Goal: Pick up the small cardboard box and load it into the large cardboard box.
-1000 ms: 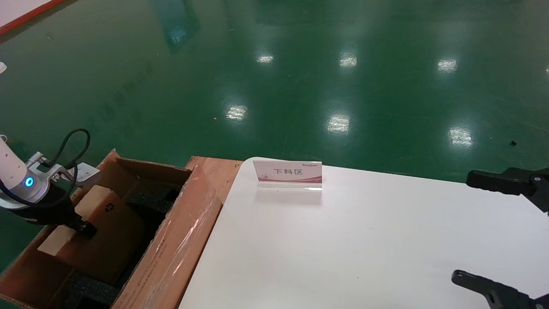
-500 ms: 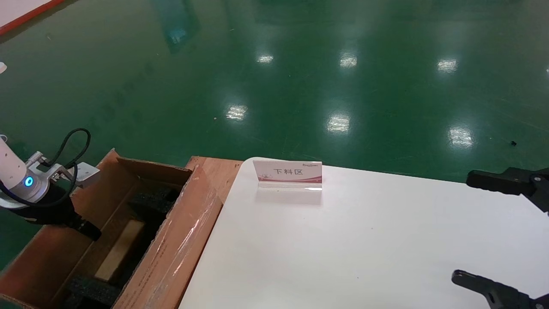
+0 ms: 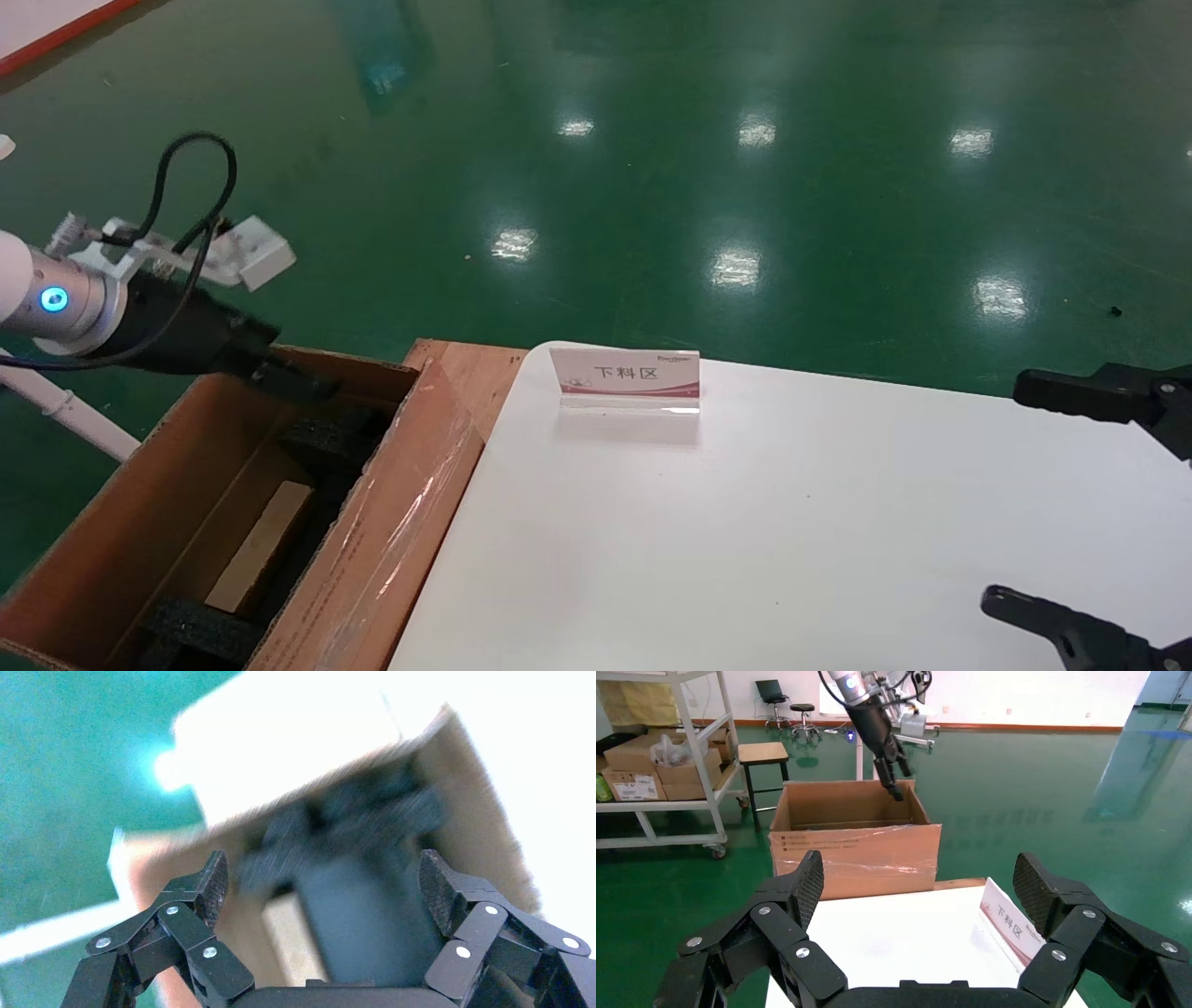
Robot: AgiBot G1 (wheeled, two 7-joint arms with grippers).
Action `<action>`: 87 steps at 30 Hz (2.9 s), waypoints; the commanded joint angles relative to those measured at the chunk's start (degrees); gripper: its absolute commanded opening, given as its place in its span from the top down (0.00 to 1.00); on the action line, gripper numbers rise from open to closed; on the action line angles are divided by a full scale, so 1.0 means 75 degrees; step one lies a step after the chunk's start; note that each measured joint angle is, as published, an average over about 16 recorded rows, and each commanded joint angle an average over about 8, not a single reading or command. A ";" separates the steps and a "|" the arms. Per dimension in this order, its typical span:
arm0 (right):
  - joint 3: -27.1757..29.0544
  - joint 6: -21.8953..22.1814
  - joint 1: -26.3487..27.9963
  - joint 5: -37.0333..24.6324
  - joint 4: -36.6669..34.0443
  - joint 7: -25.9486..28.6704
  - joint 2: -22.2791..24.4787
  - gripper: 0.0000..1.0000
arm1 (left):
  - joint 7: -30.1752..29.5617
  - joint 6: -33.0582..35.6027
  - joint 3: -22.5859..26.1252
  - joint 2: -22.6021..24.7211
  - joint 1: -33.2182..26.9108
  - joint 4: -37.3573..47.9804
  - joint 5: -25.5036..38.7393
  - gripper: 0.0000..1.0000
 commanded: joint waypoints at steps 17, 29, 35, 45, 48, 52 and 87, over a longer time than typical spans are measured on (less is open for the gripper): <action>-0.0002 0.0000 0.0002 0.0004 -0.0007 -0.0005 0.0002 0.00 | 0.1249 0.0521 -0.2588 -0.0070 0.1210 -0.0848 -0.0772 0.00; 0.0013 -0.0002 -0.0003 -0.0005 -0.0004 0.0002 -0.0003 0.00 | 0.2634 0.1440 -0.5546 0.0306 0.3422 -0.0806 -0.1704 0.00; 0.0025 -0.0006 -0.0006 -0.0014 0.0001 0.0009 -0.0008 0.00 | 0.3327 0.1900 -0.7024 0.0493 0.4527 -0.0785 -0.2170 0.00; 0.0045 -0.0014 -0.0012 -0.0028 0.0009 0.0022 -0.0015 0.00 | 0.4478 0.2664 -0.9483 0.0805 0.6365 -0.0750 -0.2945 0.00; 0.0051 -0.0017 -0.0013 -0.0033 0.0011 0.0026 -0.0018 0.00 | 0.4825 0.2894 -1.0222 0.0899 0.6918 -0.0739 -0.3178 0.00; 0.0059 -0.0020 -0.0015 -0.0038 0.0014 0.0031 -0.0021 0.00 | 0.5286 0.3200 -1.1208 0.1024 0.7656 -0.0725 -0.3489 0.00; 0.0116 -0.0046 -0.0029 -0.0082 0.0033 0.0067 -0.0044 0.00 | 0.7118 0.4455 -1.5423 0.1533 1.0757 -0.0665 -0.4764 0.00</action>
